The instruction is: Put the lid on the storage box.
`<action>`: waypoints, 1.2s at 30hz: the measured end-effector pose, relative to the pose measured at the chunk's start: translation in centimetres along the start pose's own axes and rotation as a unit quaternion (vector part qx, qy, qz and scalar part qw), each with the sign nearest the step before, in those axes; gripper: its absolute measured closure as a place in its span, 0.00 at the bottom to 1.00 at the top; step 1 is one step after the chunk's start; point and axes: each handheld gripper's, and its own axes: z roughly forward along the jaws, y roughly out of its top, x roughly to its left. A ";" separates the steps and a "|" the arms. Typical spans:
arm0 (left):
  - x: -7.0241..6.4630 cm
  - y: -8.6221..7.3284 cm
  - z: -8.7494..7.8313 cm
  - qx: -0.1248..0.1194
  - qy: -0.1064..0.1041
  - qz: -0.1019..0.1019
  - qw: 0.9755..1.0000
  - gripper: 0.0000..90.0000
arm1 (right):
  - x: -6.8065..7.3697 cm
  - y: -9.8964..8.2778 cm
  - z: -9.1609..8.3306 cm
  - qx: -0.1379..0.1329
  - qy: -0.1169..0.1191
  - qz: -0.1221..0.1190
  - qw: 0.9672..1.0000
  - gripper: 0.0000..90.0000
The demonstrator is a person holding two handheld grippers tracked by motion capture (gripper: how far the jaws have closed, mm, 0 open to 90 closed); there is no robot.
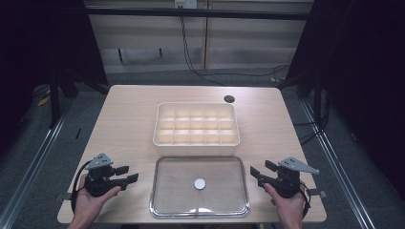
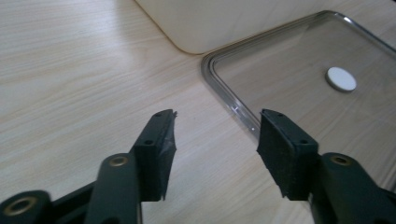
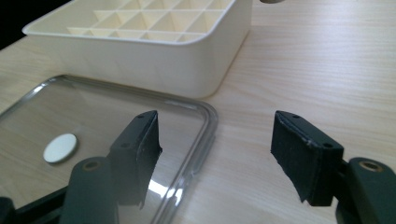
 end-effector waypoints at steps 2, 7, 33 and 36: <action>-0.2 0.2 0.2 0.001 -0.007 0.003 1.000 0.50 | 0.4 0.6 0.1 0.012 0.009 0.002 1.000 0.36; -0.9 0.8 0.4 0.000 -0.018 0.013 1.000 0.44 | 1.5 1.7 0.9 0.022 0.033 -0.003 0.999 0.34; -0.5 1.9 4.2 0.029 -0.038 0.022 0.999 0.52 | -0.1 1.2 5.4 0.114 0.038 0.015 0.993 0.53; -0.8 1.5 4.8 0.042 -0.041 0.021 0.998 0.52 | -0.2 0.7 5.8 0.132 0.034 0.011 0.991 0.53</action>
